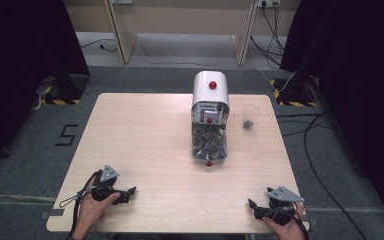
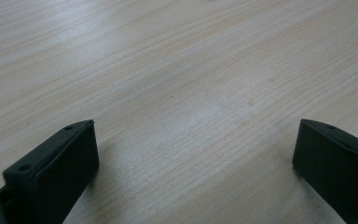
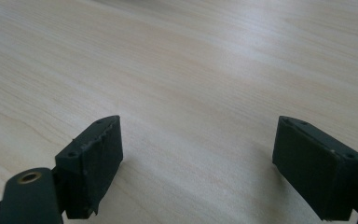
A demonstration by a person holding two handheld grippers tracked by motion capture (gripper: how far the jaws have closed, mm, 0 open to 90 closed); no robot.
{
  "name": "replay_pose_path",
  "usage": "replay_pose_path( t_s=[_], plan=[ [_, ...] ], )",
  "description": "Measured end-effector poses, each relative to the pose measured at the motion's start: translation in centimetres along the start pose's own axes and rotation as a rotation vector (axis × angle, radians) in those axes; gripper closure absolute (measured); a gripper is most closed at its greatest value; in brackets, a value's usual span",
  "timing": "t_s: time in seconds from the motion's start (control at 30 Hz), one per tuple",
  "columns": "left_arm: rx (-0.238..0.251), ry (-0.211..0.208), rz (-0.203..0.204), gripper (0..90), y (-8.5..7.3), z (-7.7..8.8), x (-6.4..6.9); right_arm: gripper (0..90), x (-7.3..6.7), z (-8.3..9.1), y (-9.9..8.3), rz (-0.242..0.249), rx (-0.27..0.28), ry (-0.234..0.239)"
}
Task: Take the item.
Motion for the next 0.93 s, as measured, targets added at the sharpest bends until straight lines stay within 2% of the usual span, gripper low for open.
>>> replay_pose_path(
  t_s=[0.53, 0.93],
  plan=[
    [0.000, 0.000, 0.000, 0.0, 0.0, 0.0, 0.0, 15.2, 0.0, 1.3, -1.1, 0.000, 0.021, 0.005],
    [0.000, 0.000, 0.000, 0.0, 0.0, 0.0, 0.0, 14.9, 0.1, 1.4, -1.2, 0.004, 0.035, 0.006]
  ],
)
Point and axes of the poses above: each handheld gripper's, and its own axes: z roughly backward along the jaws, y roughly out of its top, x roughly to its right, the point moved 9 cm from there along -z, roughly forward along the jaws, and after that the axes turned 11 degrees about x, right-handed, at the moved point
